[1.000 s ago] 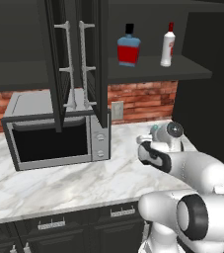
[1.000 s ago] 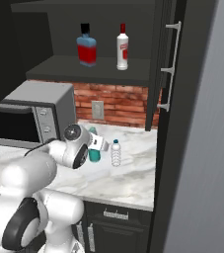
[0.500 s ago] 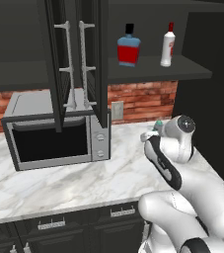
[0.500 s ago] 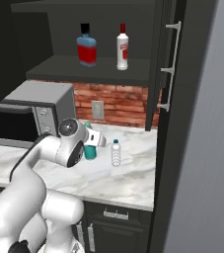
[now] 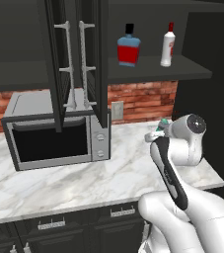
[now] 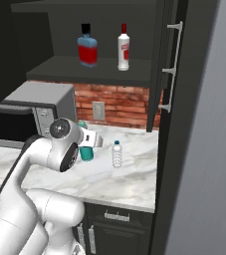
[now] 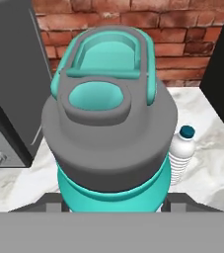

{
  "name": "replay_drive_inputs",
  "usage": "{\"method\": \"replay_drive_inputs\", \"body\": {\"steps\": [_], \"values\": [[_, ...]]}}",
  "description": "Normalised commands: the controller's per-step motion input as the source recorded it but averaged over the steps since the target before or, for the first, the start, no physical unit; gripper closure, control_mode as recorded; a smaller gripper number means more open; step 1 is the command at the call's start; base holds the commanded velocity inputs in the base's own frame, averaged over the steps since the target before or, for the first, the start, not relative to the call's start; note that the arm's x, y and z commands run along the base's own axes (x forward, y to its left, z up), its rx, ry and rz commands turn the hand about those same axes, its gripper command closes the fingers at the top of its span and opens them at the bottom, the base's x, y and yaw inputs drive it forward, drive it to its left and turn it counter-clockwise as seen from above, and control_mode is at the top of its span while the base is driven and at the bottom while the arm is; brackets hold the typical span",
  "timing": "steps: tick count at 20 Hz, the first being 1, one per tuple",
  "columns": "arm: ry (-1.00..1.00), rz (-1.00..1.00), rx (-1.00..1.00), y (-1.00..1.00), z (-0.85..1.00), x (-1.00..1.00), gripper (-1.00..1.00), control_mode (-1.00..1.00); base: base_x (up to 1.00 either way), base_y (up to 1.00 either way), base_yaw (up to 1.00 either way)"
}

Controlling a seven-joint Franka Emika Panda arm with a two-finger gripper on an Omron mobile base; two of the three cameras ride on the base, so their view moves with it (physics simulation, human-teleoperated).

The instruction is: Sort all alcoholic drinks to one cabinet, and non-alcoholic drinks to the other.

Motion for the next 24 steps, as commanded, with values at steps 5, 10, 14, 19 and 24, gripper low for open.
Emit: {"method": "replay_drive_inputs", "body": {"steps": [5,10,14,19,24], "values": [[0.0,0.0,-0.01,0.0,0.44,-0.28,1.0,-1.0,0.0,0.0,0.0],[0.0,0.0,0.0,0.0,0.48,-0.23,1.0,-1.0,0.0,0.0,0.0],[0.0,0.0,0.0,0.0,0.48,-0.26,1.0,-1.0,0.0,0.0,0.0],[0.0,0.0,0.0,0.0,0.43,-0.27,1.0,-1.0,0.0,0.0,0.0],[-0.01,0.0,0.0,0.04,0.4,-0.26,1.0,-1.0,0.0,0.0,0.0]]}}
